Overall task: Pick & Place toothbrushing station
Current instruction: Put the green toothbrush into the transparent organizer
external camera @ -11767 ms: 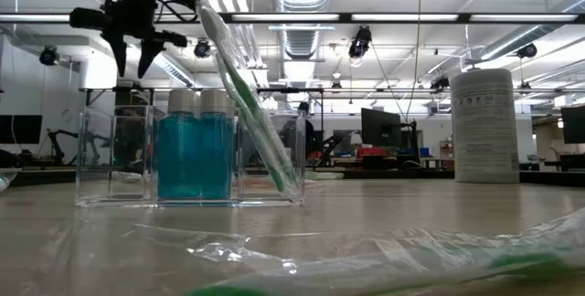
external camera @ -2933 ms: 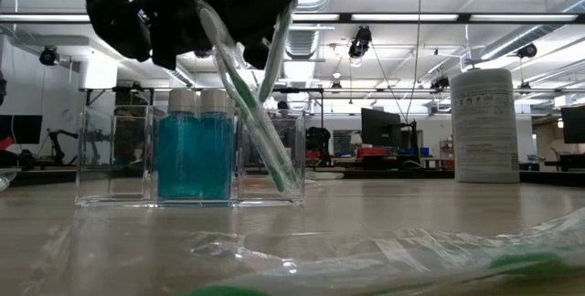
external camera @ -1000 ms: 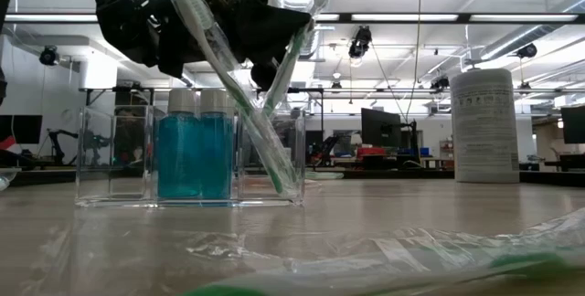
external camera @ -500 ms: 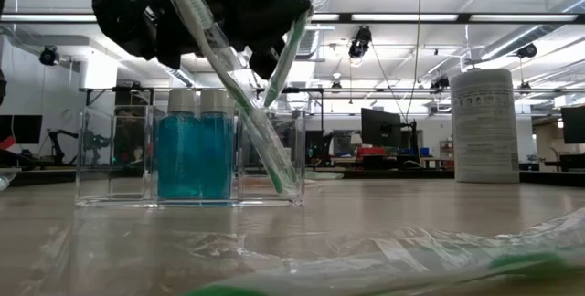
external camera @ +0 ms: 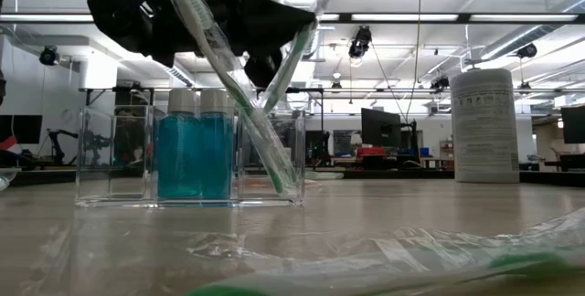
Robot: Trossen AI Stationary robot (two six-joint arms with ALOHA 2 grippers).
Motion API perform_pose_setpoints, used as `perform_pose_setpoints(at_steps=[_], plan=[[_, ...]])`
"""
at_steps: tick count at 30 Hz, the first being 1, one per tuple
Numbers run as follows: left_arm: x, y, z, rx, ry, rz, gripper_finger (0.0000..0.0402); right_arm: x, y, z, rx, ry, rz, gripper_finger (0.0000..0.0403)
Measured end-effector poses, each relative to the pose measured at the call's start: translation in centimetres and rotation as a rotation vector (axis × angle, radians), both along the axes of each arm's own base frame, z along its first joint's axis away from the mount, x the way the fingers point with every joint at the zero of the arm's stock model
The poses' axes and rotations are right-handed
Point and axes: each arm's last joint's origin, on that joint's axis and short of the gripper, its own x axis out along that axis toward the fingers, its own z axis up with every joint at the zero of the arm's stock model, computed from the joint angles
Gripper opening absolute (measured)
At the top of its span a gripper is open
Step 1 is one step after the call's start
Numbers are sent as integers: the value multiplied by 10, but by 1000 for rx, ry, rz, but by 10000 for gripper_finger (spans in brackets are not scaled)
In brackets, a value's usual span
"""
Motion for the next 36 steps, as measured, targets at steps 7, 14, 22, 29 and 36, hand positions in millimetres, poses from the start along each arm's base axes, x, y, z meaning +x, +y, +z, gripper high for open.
perform_pose_setpoints(at_steps=[7,14,22,29,36], plan=[[0,1,-3,39,23,20,29,0,0,0,0,0,0,82],[-1,1,-2,123,-26,-109,29,0,0,0,0,0,1,82],[-3,1,-9,56,58,-111,29,0,0,0,0,0,0,82],[-5,2,-10,84,43,-104,29,0,0,0,0,0,0,82],[-5,6,-9,109,26,-91,29,0,0,0,0,0,1,82]])
